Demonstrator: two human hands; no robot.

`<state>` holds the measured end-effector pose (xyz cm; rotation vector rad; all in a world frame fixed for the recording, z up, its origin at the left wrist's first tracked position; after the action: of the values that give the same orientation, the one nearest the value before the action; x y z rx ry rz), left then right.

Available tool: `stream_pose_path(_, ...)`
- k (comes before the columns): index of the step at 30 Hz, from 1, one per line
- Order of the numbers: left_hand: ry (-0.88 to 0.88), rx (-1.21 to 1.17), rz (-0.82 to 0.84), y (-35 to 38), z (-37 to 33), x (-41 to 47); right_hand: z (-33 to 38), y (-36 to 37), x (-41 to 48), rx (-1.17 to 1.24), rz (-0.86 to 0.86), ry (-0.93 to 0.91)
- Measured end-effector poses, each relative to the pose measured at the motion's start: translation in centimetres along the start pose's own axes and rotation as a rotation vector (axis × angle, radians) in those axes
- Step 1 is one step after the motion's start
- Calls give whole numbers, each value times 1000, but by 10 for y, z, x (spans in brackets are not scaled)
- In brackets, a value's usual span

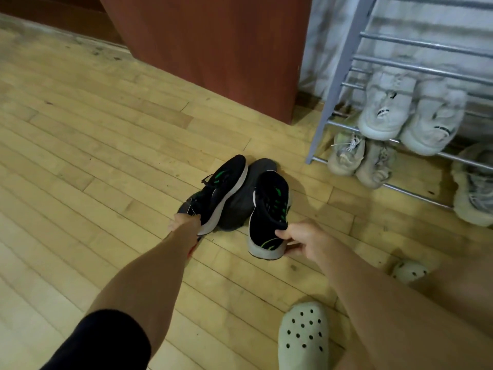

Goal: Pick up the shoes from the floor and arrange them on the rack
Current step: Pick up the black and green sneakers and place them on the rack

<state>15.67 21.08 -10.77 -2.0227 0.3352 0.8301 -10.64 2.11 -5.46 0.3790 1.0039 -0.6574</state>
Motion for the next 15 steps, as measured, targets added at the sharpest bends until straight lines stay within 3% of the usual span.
stream_pose_path(6, -77, -303, 320, 27, 5, -19, -12, -14, -5, -14, -63, 38)
stream_pose_path(8, -118, -270, 439, 30, 5, -34, -13, -16, -8, -12, -95, 29)
stream_pose_path(11, -101, -194, 507, 32, 3, -51, -12, -18, -14, -30, -163, -2)
stream_pose_path(15, -21, -319, 466, 39, -6, -75, -4, -27, -36, -170, -245, -58)
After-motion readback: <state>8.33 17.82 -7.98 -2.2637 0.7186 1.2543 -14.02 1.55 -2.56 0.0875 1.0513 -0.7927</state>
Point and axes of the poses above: each hand's wrist, its own x-axis towards the middle knuckle, its own y-axis out of the palm, z = x × y, the point moved 9 cm from there along x, towards the middle knuckle, and after that the axes turned 4 degrees about z, right-handed, at the moved point
